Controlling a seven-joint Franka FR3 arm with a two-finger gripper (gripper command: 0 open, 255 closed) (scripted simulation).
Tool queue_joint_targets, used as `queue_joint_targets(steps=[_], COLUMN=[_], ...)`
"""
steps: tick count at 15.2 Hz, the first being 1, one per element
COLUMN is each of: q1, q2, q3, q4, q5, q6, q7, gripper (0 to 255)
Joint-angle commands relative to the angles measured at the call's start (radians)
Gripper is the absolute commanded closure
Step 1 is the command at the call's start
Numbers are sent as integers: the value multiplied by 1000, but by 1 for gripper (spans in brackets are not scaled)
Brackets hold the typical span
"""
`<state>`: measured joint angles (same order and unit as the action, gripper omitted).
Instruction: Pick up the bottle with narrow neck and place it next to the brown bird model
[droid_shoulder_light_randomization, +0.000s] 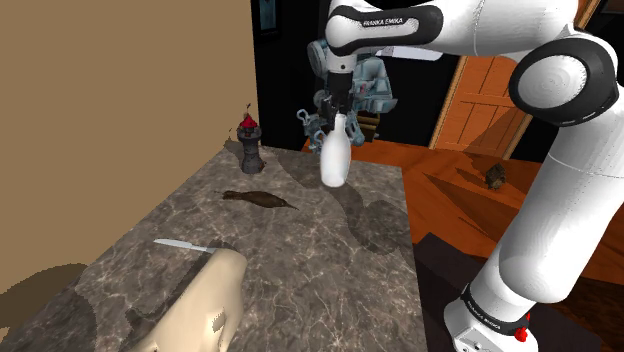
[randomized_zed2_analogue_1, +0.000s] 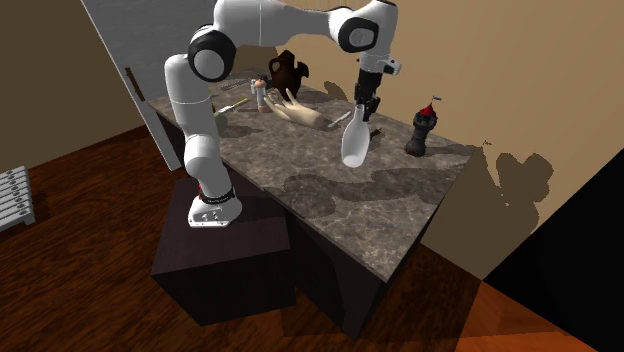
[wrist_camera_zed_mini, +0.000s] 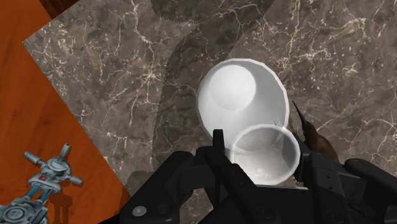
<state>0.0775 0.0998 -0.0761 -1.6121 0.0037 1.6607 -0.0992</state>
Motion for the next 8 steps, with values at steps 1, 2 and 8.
queue_joint_targets(steps=[1,2,8], q1=[1,1,1], q2=[-1,-2,-1], q3=[1,1,1], q4=[-28,-42,-121], q5=[0,0,0], q6=[28,41,122], q7=[2,2,2], gripper=[255,255,255])
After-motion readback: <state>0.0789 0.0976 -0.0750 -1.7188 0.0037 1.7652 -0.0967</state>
